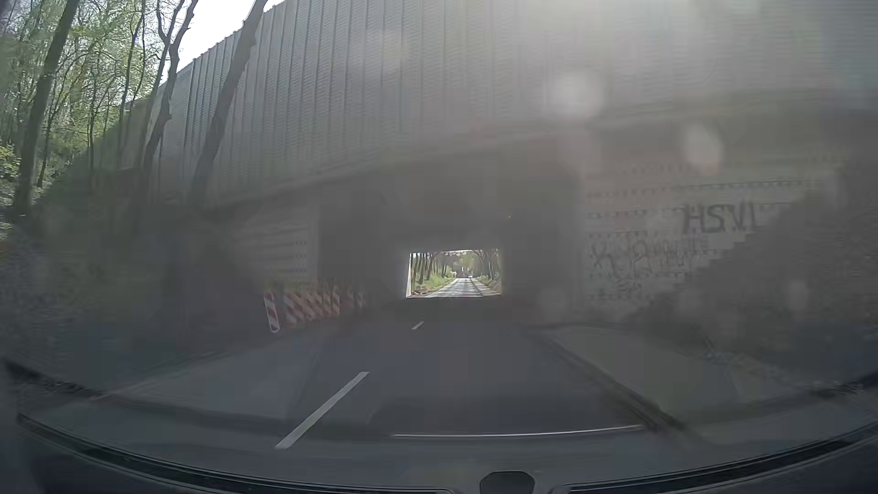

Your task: Follow the waypoints while adhering to traffic rules and regulations

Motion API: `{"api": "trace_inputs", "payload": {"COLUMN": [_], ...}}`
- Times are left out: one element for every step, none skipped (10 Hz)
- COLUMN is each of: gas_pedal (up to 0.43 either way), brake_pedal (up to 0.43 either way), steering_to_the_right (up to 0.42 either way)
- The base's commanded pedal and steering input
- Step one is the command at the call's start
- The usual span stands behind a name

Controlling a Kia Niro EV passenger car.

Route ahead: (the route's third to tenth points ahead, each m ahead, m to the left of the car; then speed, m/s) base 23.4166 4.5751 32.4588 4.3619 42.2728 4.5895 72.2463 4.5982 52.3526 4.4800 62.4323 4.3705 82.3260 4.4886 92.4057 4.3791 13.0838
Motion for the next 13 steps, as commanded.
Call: {"api": "trace_inputs", "payload": {"gas_pedal": [0.15, 0.15, 0.15, 0.15, 0.15, 0.15, 0.15, 0.138, 0.138, 0.138, 0.138, 0.138, 0.138], "brake_pedal": [0.0, 0.0, 0.0, 0.006, 0.0, 0.0, 0.0, 0.0, 0.0, 0.0, 0.0, 0.0, 0.0], "steering_to_the_right": [0.001, 0.002, 0.001, 0.001, 0.001, 0.0, 0.0, -0.001, -0.003, -0.003, -0.003, -0.003, -0.003]}}
